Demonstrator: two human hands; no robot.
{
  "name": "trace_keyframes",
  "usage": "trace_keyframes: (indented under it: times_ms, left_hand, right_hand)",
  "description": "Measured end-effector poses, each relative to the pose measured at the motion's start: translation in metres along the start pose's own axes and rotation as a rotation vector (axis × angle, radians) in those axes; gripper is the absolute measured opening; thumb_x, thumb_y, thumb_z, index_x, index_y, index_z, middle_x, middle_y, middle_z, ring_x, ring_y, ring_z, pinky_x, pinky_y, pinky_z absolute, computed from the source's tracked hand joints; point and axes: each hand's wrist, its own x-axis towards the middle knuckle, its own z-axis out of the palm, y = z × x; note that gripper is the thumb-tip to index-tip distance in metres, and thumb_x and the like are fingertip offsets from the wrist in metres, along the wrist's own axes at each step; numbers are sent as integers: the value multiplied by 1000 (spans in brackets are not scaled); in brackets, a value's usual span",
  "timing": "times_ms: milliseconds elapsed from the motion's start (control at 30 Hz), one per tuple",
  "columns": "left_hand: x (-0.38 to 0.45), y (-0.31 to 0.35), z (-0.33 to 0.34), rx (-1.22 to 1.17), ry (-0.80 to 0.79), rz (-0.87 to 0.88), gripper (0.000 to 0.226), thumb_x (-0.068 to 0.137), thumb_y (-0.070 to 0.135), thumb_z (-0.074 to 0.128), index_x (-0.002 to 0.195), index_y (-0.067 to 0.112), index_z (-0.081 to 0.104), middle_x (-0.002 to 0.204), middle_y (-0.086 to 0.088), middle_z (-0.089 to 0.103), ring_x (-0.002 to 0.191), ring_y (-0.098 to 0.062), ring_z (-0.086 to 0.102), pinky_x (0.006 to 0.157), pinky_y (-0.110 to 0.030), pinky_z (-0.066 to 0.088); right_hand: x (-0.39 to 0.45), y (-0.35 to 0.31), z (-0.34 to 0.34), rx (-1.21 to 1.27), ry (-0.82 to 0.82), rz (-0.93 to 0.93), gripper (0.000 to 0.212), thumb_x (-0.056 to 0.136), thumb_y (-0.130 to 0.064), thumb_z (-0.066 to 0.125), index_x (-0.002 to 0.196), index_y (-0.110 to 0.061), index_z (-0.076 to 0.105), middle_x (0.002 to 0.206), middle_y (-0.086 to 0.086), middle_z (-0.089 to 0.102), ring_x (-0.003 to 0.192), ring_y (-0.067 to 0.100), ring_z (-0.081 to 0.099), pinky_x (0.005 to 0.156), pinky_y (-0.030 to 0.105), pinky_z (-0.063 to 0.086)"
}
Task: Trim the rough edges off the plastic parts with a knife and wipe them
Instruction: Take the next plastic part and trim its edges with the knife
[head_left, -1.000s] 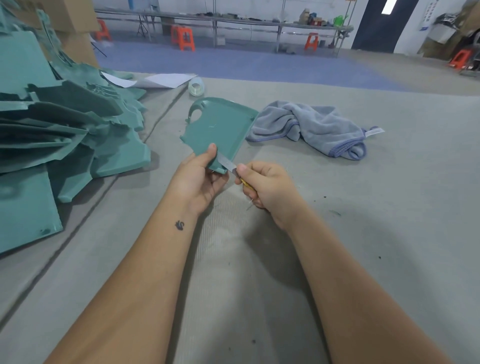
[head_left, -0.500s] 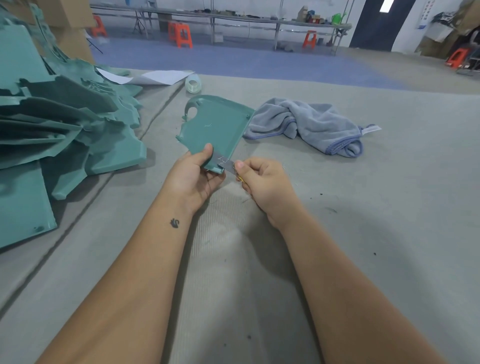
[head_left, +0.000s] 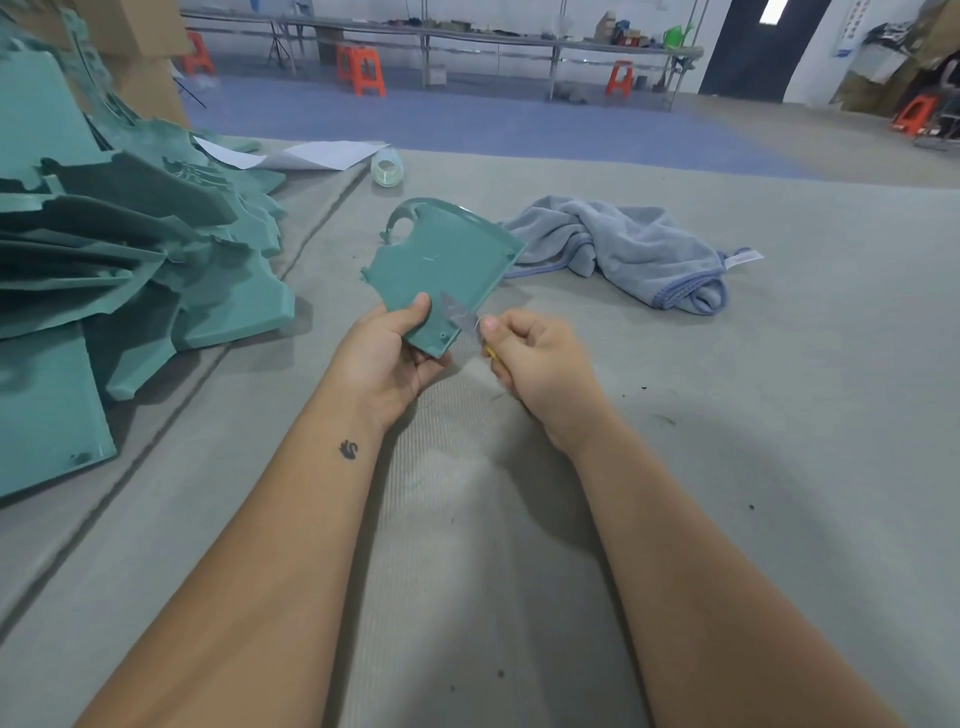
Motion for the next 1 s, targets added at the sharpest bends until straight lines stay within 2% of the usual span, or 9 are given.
trace_keyframes:
  times_ms: [100,233,300,400,467,600,767,900,1000]
  left_hand:
    - [-1,2,-2,39,-22,-34,15,97,10,49,98,17,62,70,4,72,56,-6,65,51,-19,53]
    - [-1,4,-5,25,-36,-56,14,97,10,50,100,16,62,72,3,71,57,-7,63,53,-20,52]
    - [0,4,-5,-8,-31,-54,13,97,11,50,100,15,62,71,2,71,56,-8,63,51,-19,51]
    - [1,3,-5,-46,-44,-57,14,98,13,48,102,12,61,77,-2,72,62,-11,65,52,-20,52]
    - [1,3,-5,-59,-61,-62,15,98,14,48,105,10,61,85,-5,71,69,-14,65,56,-22,54]
    - [2,2,-7,-20,-74,-50,17,99,15,47,108,11,60,84,-4,73,70,-13,69,64,-26,57]
    - [0,3,-9,26,-65,-54,15,97,11,48,102,15,62,74,2,73,58,-8,66,52,-20,53]
    - [-1,3,-10,45,-85,-59,15,97,10,49,102,16,62,75,3,73,59,-7,66,53,-20,55]
    - [0,2,-9,15,-79,-41,17,98,11,48,101,18,62,77,3,74,62,-9,68,52,-22,55]
  right_hand:
    - [6,2,-6,124,163,46,34,101,-21,51,67,-16,52,50,-4,38,43,6,28,40,16,24]
    - [8,-3,-13,333,289,109,33,101,-22,50,69,-16,53,49,-4,41,38,5,30,37,17,25]
    - [6,-5,-14,319,213,101,33,101,-22,51,69,-16,55,47,-5,43,37,4,31,36,15,25]
    - [-2,-7,-7,174,-62,55,32,100,-19,51,69,-14,57,46,-4,43,38,4,32,38,14,25]
    - [-4,-8,-1,75,-131,27,34,101,-16,51,67,-13,56,47,-1,40,41,5,32,41,16,27]
    - [-3,-6,2,47,-66,0,37,100,-16,51,64,-14,52,49,1,35,45,7,28,44,19,24]
    - [6,-1,-5,162,166,49,38,100,-19,53,62,-18,50,47,-6,37,42,5,27,40,16,23]
    - [12,-1,-15,334,302,126,34,101,-22,51,68,-15,52,50,-3,39,39,5,28,36,17,23]
    - [10,-3,-16,321,266,117,33,101,-24,52,68,-16,53,49,-4,41,38,5,29,36,16,24]
